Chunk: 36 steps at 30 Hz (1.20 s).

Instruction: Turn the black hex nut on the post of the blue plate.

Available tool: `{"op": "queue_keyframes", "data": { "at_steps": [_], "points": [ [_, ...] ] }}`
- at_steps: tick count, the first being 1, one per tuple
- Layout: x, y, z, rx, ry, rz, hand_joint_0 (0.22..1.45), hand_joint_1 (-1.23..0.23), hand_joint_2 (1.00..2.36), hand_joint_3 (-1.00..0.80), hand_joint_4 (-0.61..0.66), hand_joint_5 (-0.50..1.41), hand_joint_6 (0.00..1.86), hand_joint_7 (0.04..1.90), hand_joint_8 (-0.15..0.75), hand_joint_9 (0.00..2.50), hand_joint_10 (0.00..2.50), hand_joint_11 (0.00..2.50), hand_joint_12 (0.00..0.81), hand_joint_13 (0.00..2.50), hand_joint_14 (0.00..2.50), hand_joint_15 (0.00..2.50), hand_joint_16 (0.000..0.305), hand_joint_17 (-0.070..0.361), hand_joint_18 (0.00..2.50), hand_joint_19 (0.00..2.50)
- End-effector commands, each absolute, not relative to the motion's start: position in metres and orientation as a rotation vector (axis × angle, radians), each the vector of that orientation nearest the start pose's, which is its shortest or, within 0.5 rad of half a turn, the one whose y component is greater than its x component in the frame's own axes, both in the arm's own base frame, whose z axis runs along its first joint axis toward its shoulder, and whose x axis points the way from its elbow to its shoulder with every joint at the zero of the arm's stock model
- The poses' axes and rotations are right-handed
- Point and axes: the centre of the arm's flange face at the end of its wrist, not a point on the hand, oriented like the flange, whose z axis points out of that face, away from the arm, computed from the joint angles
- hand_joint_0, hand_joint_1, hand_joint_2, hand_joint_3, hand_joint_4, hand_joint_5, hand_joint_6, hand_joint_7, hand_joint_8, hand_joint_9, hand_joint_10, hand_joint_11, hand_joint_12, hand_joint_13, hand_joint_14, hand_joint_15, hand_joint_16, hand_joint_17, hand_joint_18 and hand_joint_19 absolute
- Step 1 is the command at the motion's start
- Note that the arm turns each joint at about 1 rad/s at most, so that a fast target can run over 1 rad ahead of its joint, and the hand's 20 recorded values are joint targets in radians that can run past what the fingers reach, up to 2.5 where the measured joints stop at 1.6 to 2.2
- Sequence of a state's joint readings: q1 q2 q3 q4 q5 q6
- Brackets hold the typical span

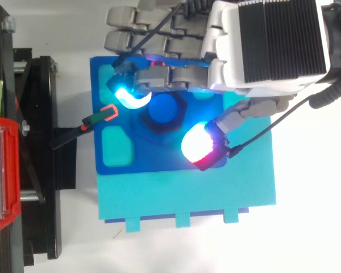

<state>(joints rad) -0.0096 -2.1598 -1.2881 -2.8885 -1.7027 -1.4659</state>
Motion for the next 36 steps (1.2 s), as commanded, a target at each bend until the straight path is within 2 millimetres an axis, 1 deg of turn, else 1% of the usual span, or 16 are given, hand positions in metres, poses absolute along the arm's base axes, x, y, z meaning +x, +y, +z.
{"op": "queue_keyframes", "data": {
  "at_steps": [1, 7, 14, 21, 29, 32, 36],
  "points": [
    [0.701, -0.127, 0.292, -0.015, 1.636, 0.175, 0.37, -0.54, 1.00, -0.50, 0.32, -0.20, 0.50, 0.94, 0.197, 0.21, 0.00, 0.15, 0.353, 0.16, 0.00, 0.03, 0.052, 0.118, 0.25, 0.21],
    [0.699, -0.128, 0.292, -0.022, 1.651, 0.165, 0.37, -0.52, 1.00, -0.50, 0.32, -0.20, 0.50, 0.94, 0.201, 0.21, 0.00, 0.15, 0.355, 0.15, 0.00, 0.02, 0.053, 0.120, 0.24, 0.21],
    [0.700, -0.130, 0.299, -0.039, 1.665, 0.145, 0.37, -0.50, 1.00, -0.50, 0.32, -0.20, 0.50, 0.94, 0.199, 0.22, 0.00, 0.14, 0.354, 0.15, 0.00, 0.03, 0.053, 0.119, 0.25, 0.21],
    [0.694, -0.133, 0.302, -0.065, 1.717, 0.114, 0.38, -0.49, 1.00, -0.50, 0.32, -0.20, 0.50, 0.94, 0.197, 0.22, 0.00, 0.15, 0.351, 0.15, 0.00, 0.03, 0.052, 0.117, 0.24, 0.21],
    [0.691, -0.134, 0.305, -0.071, 1.726, 0.107, 0.38, -0.48, 1.00, -0.50, 0.32, -0.19, 0.50, 0.94, 0.195, 0.22, 0.00, 0.15, 0.347, 0.15, 0.00, 0.02, 0.051, 0.116, 0.24, 0.21],
    [0.689, -0.135, 0.308, -0.071, 1.726, 0.105, 0.38, -0.48, 1.00, -0.50, 0.32, -0.19, 0.50, 0.94, 0.195, 0.22, 0.00, 0.16, 0.346, 0.15, 0.00, 0.03, 0.051, 0.115, 0.24, 0.21],
    [0.685, -0.135, 0.319, -0.085, 1.719, 0.091, 0.38, -0.47, 1.00, -0.50, 0.32, -0.19, 0.50, 0.94, 0.193, 0.22, 0.00, 0.14, 0.346, 0.16, 0.00, 0.03, 0.051, 0.115, 0.24, 0.22]
  ]
}}
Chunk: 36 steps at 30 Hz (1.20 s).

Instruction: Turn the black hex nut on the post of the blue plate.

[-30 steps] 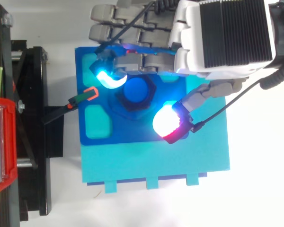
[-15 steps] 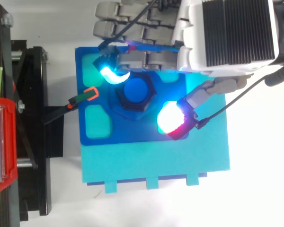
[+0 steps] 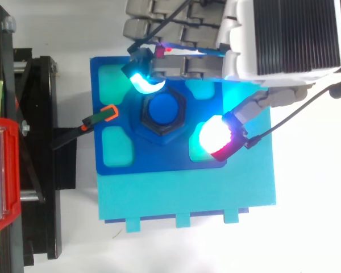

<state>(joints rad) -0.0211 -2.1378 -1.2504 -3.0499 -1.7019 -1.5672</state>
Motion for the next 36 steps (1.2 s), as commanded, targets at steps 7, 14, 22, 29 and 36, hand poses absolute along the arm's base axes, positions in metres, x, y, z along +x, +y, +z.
{"op": "queue_keyframes", "data": {
  "at_steps": [7, 14, 22, 29, 36],
  "points": [
    [0.680, -0.136, 0.320, -0.102, 1.748, 0.075, 0.39, -0.47, 1.00, -0.50, 0.32, -0.19, 0.50, 0.94, 0.191, 0.22, 0.00, 0.16, 0.342, 0.15, 0.00, 0.03, 0.051, 0.114, 0.24, 0.21],
    [0.678, -0.137, 0.323, -0.099, 1.751, 0.073, 0.39, -0.48, 1.00, -0.50, 0.32, -0.19, 0.50, 0.94, 0.189, 0.22, 0.00, 0.17, 0.340, 0.15, 0.00, 0.03, 0.050, 0.113, 0.24, 0.21],
    [0.675, -0.138, 0.323, -0.098, 1.772, 0.075, 0.39, -0.48, 1.00, -0.50, 0.32, -0.19, 0.50, 0.94, 0.187, 0.22, 0.00, 0.16, 0.338, 0.15, 0.00, 0.03, 0.050, 0.112, 0.23, 0.22],
    [0.669, -0.139, 0.332, -0.098, 1.782, 0.068, 0.40, -0.48, 1.00, -0.50, 0.32, -0.19, 0.50, 0.95, 0.185, 0.22, 0.00, 0.17, 0.336, 0.15, 0.00, 0.03, 0.049, 0.111, 0.23, 0.22],
    [0.662, -0.140, 0.342, -0.126, 1.792, 0.043, 0.40, -0.48, 1.00, -0.50, 0.32, -0.19, 0.50, 0.95, 0.183, 0.22, 0.00, 0.16, 0.334, 0.15, 0.00, 0.03, 0.049, 0.110, 0.23, 0.21]
  ]
}}
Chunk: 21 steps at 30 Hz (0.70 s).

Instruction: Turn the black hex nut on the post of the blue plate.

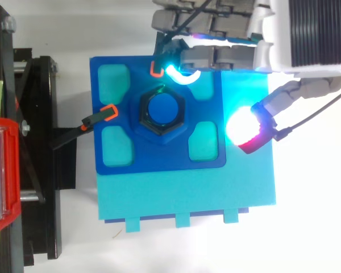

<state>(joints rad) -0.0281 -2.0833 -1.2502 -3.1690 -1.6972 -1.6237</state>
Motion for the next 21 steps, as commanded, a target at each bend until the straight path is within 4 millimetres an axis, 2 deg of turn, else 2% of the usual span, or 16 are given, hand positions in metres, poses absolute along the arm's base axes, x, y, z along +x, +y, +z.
{"op": "queue_keyframes", "data": {
  "at_steps": [1, 9, 15, 21],
  "points": [
    [0.661, -0.139, 0.342, -0.130, 1.796, 0.042, 0.40, -0.48, 1.00, -0.50, 0.32, -0.19, 0.50, 0.95, 0.183, 0.22, 0.00, 0.16, 0.334, 0.15, 0.00, 0.03, 0.049, 0.110, 0.23, 0.22],
    [0.661, -0.137, 0.342, -0.135, 1.803, 0.043, 0.40, -0.49, 1.00, -0.50, 0.32, -0.19, 0.50, 0.95, 0.180, 0.22, 0.00, 0.16, 0.331, 0.15, 0.00, 0.02, 0.048, 0.109, 0.23, 0.22],
    [0.656, -0.134, 0.355, -0.141, 1.795, 0.044, 0.40, -0.51, 1.00, -0.50, 0.32, -0.19, 0.50, 0.95, 0.177, 0.22, 0.00, 0.16, 0.331, 0.15, 0.00, 0.03, 0.048, 0.109, 0.23, 0.21],
    [0.653, -0.134, 0.365, -0.141, 1.778, 0.043, 0.44, -0.67, 1.00, -0.50, 0.28, -0.20, 0.50, 0.94, 0.159, 0.21, 0.00, 0.16, 0.311, 0.14, 0.00, 0.03, 0.045, 0.101, 0.21, 0.21]
  ]
}}
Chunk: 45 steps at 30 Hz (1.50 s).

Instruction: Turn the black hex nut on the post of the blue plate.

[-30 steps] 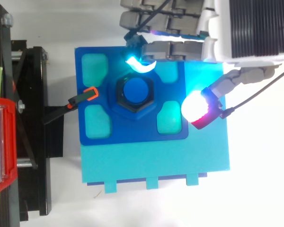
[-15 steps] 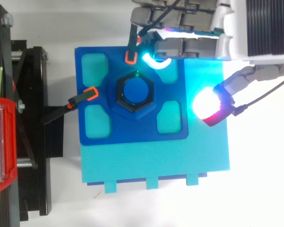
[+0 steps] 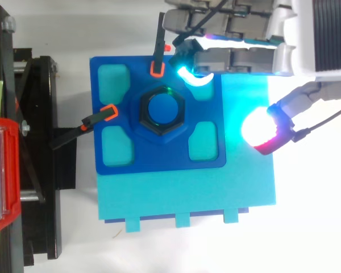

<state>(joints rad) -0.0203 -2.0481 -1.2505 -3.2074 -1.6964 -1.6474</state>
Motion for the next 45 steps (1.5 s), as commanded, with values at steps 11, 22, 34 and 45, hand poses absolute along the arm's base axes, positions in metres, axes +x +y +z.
{"op": "queue_keyframes", "data": {
  "at_steps": [11, 22, 34, 45],
  "points": [
    [0.670, -0.130, 0.391, -0.056, 1.663, 0.120, 0.56, -0.76, 1.00, -0.50, 0.19, -0.23, 0.50, 0.91, 0.120, 0.18, 0.00, 0.14, 0.274, 0.12, 0.00, 0.02, 0.038, 0.086, 0.18, 0.21],
    [0.701, -0.107, 0.359, -0.061, 1.608, 0.146, 0.50, -0.74, 1.00, -0.50, 0.21, -0.23, 0.50, 0.91, 0.132, 0.17, 0.00, 0.13, 0.289, 0.12, 0.00, 0.02, 0.041, 0.092, 0.19, 0.21],
    [0.705, -0.092, 0.353, -0.050, 1.592, 0.157, 0.50, -0.78, 1.00, -0.50, 0.16, -0.26, 0.50, 0.86, 0.133, 0.17, 0.00, 0.16, 0.293, 0.12, 0.00, 0.02, 0.042, 0.094, 0.19, 0.21],
    [0.718, -0.090, 0.318, -0.022, 1.591, 0.194, 0.48, -0.84, 1.00, -0.50, 0.07, -0.30, 0.50, 0.76, 0.132, 0.12, 0.00, 0.13, 0.300, 0.09, 0.00, 0.02, 0.043, 0.098, 0.16, 0.21]
  ]
}}
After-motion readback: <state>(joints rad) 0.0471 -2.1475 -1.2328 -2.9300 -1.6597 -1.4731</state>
